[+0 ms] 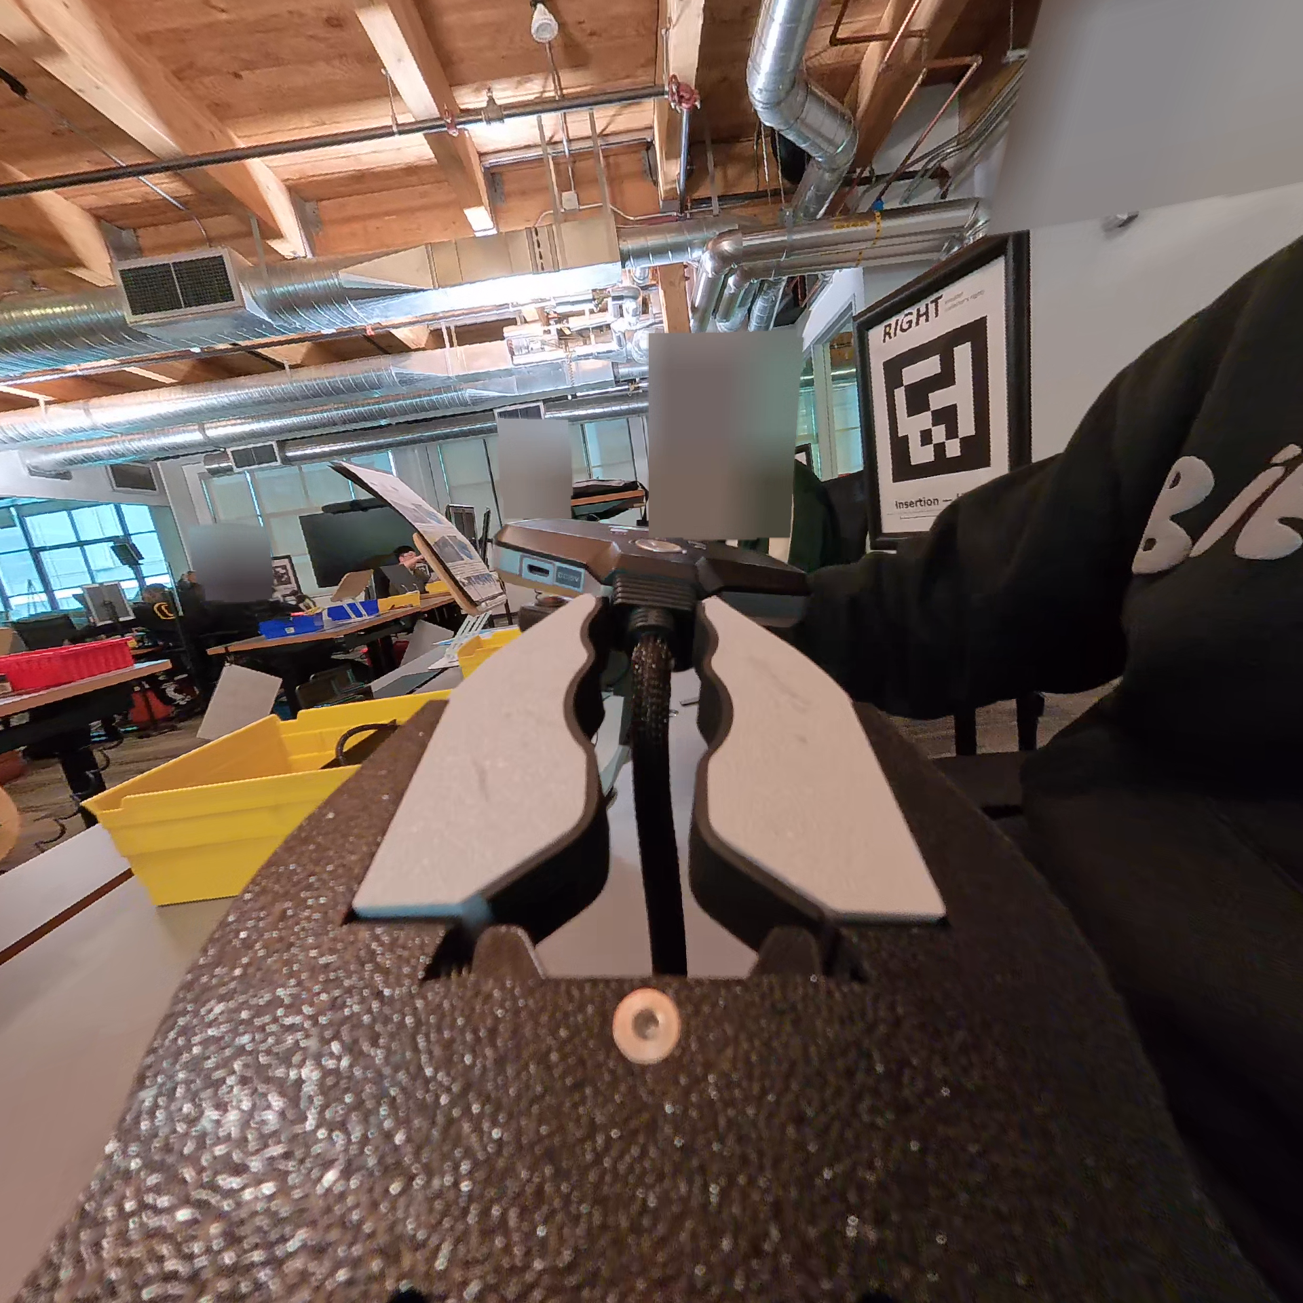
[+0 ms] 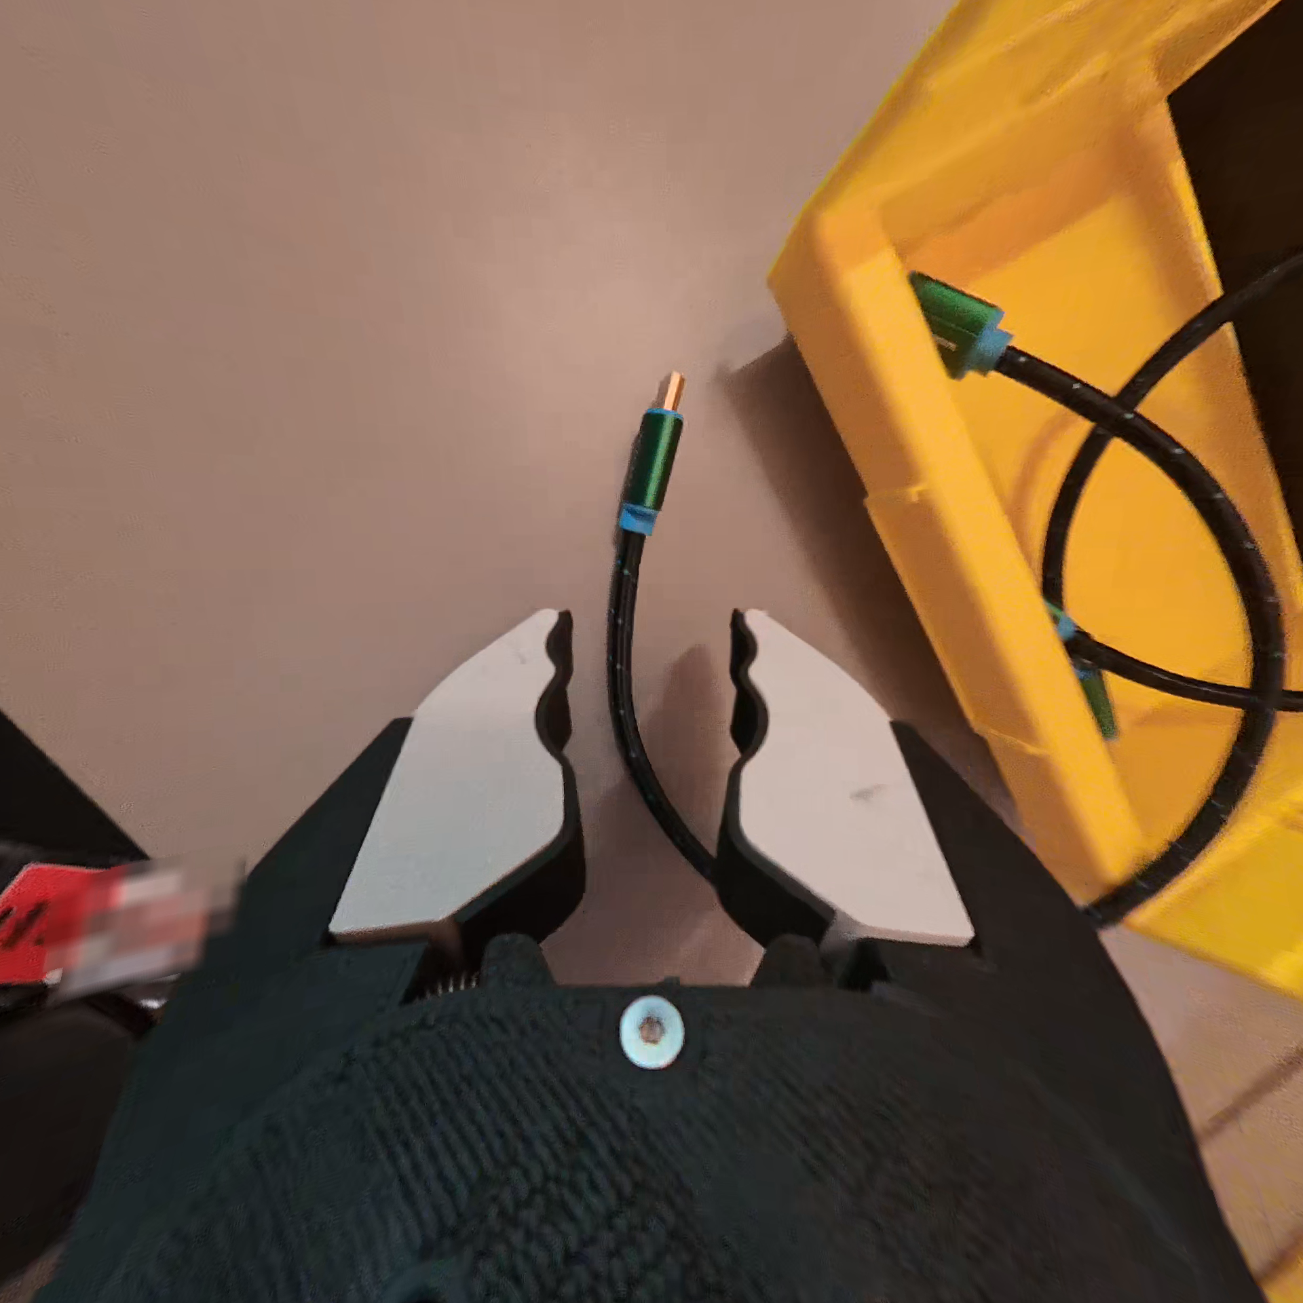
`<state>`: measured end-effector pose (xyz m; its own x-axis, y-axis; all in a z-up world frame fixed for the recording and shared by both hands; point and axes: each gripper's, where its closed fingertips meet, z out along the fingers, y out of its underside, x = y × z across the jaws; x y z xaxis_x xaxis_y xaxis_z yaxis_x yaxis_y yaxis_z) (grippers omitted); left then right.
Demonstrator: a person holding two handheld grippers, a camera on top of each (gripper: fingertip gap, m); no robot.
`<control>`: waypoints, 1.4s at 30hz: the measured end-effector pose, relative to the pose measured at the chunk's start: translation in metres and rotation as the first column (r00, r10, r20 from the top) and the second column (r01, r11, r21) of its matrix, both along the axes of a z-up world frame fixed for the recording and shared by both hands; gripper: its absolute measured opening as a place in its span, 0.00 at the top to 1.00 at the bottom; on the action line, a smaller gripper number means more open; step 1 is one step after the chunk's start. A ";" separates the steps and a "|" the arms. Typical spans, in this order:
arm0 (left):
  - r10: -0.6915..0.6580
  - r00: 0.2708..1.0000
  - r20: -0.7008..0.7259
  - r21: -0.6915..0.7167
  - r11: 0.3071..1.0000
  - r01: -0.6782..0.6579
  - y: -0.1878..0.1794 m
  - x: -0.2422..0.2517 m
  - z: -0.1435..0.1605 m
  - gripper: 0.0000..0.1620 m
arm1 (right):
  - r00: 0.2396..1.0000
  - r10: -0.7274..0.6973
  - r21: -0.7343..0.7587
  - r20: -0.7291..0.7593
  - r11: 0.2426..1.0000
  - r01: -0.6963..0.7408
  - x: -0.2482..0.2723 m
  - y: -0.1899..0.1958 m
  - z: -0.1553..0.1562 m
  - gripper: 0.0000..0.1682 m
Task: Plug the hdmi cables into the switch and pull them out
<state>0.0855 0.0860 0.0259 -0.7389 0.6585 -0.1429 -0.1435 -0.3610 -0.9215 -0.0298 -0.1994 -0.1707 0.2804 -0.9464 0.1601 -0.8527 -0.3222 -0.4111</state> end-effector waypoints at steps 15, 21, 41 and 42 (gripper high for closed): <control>-0.011 1.000 -0.026 -0.022 1.000 0.010 0.004 0.005 0.004 0.87 | 0.999 0.018 -0.369 -0.038 0.929 -0.031 0.008 -0.054 0.068 0.96; -0.016 1.000 -0.014 -0.016 1.000 0.016 0.002 0.001 0.002 0.86 | 1.000 -0.008 -0.500 -0.017 0.866 -0.002 0.055 -0.093 0.083 0.96; -0.021 1.000 -0.017 -0.013 1.000 0.021 0.002 0.002 0.000 0.86 | 0.978 -0.151 -0.137 -0.144 0.982 0.131 0.042 -0.079 0.032 0.72; -0.022 1.000 -0.017 -0.013 1.000 0.022 0.002 0.002 0.001 0.87 | 0.972 -0.168 -0.139 -0.167 0.980 0.145 0.032 -0.081 0.031 0.69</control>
<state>0.0872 0.0878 0.0265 -0.7267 0.6728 -0.1389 -0.1673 -0.3695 -0.9140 0.0024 -0.2801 -0.1392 0.1649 -0.9563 0.2412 -0.9522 -0.2182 -0.2140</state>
